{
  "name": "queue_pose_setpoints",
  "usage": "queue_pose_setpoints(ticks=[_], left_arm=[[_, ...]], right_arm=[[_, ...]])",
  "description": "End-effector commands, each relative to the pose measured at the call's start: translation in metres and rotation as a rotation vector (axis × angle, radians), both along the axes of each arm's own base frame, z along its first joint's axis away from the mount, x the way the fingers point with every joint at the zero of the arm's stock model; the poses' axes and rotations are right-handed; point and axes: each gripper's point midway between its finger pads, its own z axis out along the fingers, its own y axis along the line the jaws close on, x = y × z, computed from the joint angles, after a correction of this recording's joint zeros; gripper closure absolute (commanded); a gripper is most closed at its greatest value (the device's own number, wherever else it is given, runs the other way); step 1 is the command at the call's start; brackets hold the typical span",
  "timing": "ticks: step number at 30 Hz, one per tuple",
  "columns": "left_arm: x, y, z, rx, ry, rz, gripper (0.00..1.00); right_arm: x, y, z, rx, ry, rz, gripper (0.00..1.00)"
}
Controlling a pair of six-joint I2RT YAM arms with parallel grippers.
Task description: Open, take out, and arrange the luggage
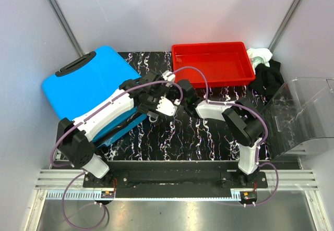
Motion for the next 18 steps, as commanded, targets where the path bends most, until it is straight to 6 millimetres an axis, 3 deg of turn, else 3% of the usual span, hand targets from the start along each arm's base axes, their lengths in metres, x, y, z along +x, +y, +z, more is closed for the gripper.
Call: queue_pose_setpoints(ticks=[1, 2, 6, 9, 13, 14, 17, 18], left_arm=[[0.008, 0.011, 0.005, 0.105, 0.018, -0.098, 0.01], [0.008, 0.01, 0.008, 0.106, 0.029, -0.096, 0.01], [0.0, 0.016, -0.017, 0.172, 0.123, -0.11, 0.06], [0.0, 0.022, -0.026, 0.183, 0.154, -0.073, 0.32], [-0.017, 0.027, -0.037, 0.166, 0.22, -0.069, 0.52], [-0.021, 0.028, -0.042, 0.168, 0.235, -0.068, 0.64], [-0.031, 0.038, -0.051, 0.177, 0.277, -0.04, 0.85], [-0.035, 0.042, -0.051, 0.18, 0.29, -0.03, 1.0]], right_arm=[[-0.078, 0.057, 0.086, 0.279, -0.041, 0.274, 1.0], [-0.079, 0.056, 0.086, 0.288, -0.029, 0.27, 1.0], [-0.078, 0.05, 0.076, 0.267, -0.023, 0.241, 1.0], [-0.076, 0.048, 0.074, 0.256, -0.033, 0.235, 1.0], [-0.077, 0.05, 0.066, 0.258, -0.026, 0.251, 1.0], [-0.077, 0.049, 0.064, 0.255, -0.021, 0.249, 1.0], [-0.073, 0.042, 0.059, 0.266, -0.005, 0.231, 1.0], [-0.072, 0.039, 0.06, 0.276, -0.012, 0.226, 1.0]])
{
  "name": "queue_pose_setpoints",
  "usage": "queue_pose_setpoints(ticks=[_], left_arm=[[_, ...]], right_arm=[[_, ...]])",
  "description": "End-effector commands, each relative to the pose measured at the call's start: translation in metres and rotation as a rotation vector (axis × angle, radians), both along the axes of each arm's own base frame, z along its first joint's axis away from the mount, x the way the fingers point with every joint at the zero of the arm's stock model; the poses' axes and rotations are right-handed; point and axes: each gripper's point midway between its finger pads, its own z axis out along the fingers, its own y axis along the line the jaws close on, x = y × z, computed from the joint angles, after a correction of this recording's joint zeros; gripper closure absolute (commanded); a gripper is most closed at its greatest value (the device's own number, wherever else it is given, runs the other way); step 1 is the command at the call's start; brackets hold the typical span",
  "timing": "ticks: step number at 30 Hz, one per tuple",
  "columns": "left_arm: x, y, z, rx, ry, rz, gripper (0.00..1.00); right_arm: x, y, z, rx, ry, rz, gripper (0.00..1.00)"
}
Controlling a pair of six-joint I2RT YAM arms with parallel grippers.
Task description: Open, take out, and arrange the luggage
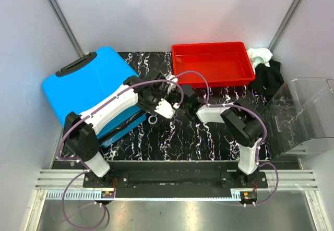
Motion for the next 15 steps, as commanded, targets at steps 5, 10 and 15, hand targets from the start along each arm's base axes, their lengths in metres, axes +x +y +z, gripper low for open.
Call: queue_pose_setpoints(ticks=[5, 10, 15], left_arm=[[-0.064, 0.033, -0.026, 0.024, 0.283, 0.085, 1.0], [-0.111, 0.034, -0.011, -0.053, 0.421, 0.068, 1.0], [-0.148, 0.039, -0.006, -0.078, 0.505, 0.051, 1.0]], right_arm=[[-0.038, 0.022, 0.067, 0.222, -0.04, 0.168, 1.0], [-0.013, -0.001, 0.074, 0.135, -0.115, 0.088, 1.0], [-0.006, -0.011, 0.06, -0.061, -0.218, 0.091, 1.0]])
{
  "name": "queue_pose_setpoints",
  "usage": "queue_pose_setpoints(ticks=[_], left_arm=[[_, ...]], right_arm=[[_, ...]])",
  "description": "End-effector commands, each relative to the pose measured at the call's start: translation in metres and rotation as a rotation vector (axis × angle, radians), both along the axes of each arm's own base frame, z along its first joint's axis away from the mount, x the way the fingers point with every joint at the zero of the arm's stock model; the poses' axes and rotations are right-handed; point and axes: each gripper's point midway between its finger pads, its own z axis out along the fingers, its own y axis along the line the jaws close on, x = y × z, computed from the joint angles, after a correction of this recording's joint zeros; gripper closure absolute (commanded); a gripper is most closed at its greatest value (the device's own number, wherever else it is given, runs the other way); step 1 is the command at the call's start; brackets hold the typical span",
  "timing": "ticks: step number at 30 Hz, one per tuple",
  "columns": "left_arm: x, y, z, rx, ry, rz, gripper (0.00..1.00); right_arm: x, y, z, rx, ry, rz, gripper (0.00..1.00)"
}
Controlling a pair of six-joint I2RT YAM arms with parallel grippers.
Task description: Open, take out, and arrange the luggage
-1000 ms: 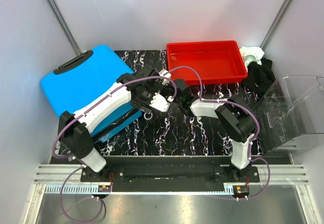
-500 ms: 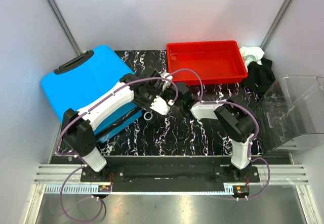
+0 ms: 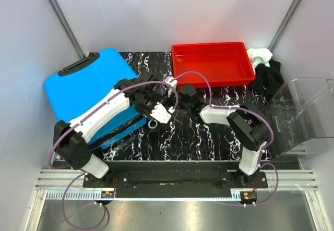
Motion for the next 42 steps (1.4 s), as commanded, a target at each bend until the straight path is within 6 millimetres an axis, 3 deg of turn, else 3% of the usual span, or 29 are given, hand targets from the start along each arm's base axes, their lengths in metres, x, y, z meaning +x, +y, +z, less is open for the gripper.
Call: queue_pose_setpoints(ticks=[1, 5, 7, 8, 9, 16, 18, 19, 21, 22, 23, 25, 26, 28, 29, 36, 39, 40, 41, 42], left_arm=[[-0.123, 0.043, -0.01, 0.059, 0.465, 0.126, 1.0], [-0.133, 0.036, 0.001, 0.007, 0.495, 0.125, 1.0], [-0.139, 0.034, 0.006, 0.0, 0.497, 0.11, 1.0], [-0.139, 0.034, 0.008, -0.004, 0.492, 0.107, 1.0], [-0.138, 0.033, 0.01, -0.015, 0.488, 0.105, 1.0], [-0.134, 0.025, 0.017, -0.059, 0.462, 0.108, 1.0], [-0.132, 0.023, 0.02, -0.071, 0.457, 0.114, 1.0], [-0.132, 0.022, 0.022, -0.074, 0.454, 0.116, 1.0], [-0.129, 0.021, 0.026, -0.082, 0.443, 0.113, 1.0], [-0.129, 0.021, 0.027, -0.084, 0.438, 0.113, 1.0], [-0.128, 0.019, 0.03, -0.093, 0.431, 0.111, 1.0], [-0.127, 0.018, 0.033, -0.105, 0.428, 0.11, 1.0], [-0.127, 0.018, 0.034, -0.106, 0.429, 0.111, 1.0], [-0.127, 0.018, 0.033, -0.104, 0.426, 0.109, 1.0], [-0.127, 0.018, 0.034, -0.106, 0.424, 0.107, 1.0], [-0.127, 0.017, 0.034, -0.113, 0.417, 0.101, 1.0], [-0.118, 0.017, 0.033, -0.111, 0.385, 0.141, 1.0], [-0.106, 0.01, 0.037, -0.147, 0.343, 0.162, 1.0], [-0.099, 0.007, 0.039, -0.17, 0.326, 0.217, 1.0], [-0.085, 0.008, 0.04, -0.173, 0.272, 0.263, 1.0]], right_arm=[[0.011, -0.002, 0.058, -0.064, -0.288, 0.051, 1.0], [0.018, -0.004, 0.058, -0.17, -0.457, 0.092, 1.0], [0.029, -0.007, 0.047, -0.274, -0.505, 0.104, 1.0], [0.037, -0.004, 0.057, -0.29, -0.532, 0.101, 1.0], [0.039, -0.005, 0.045, -0.333, -0.511, 0.118, 1.0], [0.059, 0.0, 0.052, -0.313, -0.521, 0.16, 1.0], [0.061, 0.004, 0.041, -0.294, -0.468, 0.199, 1.0], [0.067, 0.009, 0.05, -0.262, -0.45, 0.189, 1.0], [0.072, 0.015, 0.037, -0.253, -0.391, 0.193, 1.0], [0.077, 0.022, 0.047, -0.23, -0.391, 0.185, 1.0], [0.082, 0.024, 0.035, -0.229, -0.357, 0.181, 1.0], [0.092, 0.033, 0.043, -0.192, -0.322, 0.149, 1.0], [0.096, 0.035, 0.033, -0.192, -0.291, 0.14, 1.0], [0.107, 0.04, 0.039, -0.16, -0.253, 0.089, 1.0], [0.111, 0.042, 0.033, -0.155, -0.231, 0.074, 1.0], [0.143, 0.036, 0.035, -0.085, -0.119, -0.103, 1.0], [0.139, 0.037, 0.043, -0.069, -0.129, -0.082, 1.0], [0.135, 0.034, 0.037, -0.073, -0.126, -0.081, 1.0], [0.132, 0.03, 0.048, -0.065, -0.138, -0.088, 1.0], [0.131, 0.026, 0.05, -0.066, -0.133, -0.103, 0.93]])
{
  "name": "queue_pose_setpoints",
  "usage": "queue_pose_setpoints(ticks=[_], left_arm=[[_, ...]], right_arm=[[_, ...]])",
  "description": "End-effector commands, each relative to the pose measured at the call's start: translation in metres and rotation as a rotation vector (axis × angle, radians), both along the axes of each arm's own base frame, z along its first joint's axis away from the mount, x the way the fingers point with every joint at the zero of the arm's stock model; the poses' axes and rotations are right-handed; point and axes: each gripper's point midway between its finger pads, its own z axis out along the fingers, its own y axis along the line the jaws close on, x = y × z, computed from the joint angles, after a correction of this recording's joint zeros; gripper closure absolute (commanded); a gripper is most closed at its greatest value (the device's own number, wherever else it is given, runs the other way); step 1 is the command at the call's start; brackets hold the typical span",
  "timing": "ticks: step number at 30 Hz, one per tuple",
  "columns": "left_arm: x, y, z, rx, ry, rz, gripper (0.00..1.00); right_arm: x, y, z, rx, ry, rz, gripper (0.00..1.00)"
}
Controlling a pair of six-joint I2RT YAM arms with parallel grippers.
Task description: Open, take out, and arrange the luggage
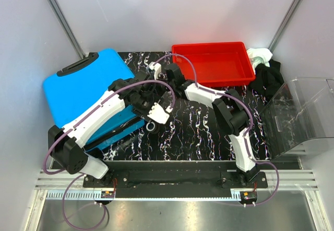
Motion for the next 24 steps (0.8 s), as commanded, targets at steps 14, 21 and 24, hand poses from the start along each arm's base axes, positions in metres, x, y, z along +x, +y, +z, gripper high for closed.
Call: queue_pose_setpoints(ticks=[14, 21, 24], left_arm=[[0.104, -0.059, 0.076, -0.335, -0.092, 0.718, 1.0], [0.185, -0.092, 0.073, -0.442, -0.252, 0.862, 1.0], [0.213, -0.111, 0.08, -0.537, -0.298, 0.908, 1.0]], right_arm=[[0.026, -0.156, 0.079, -0.057, -0.032, -0.677, 0.14], [0.001, -0.201, 0.082, -0.113, -0.026, -0.782, 0.13], [-0.011, -0.207, 0.089, -0.103, -0.029, -0.782, 0.12]])
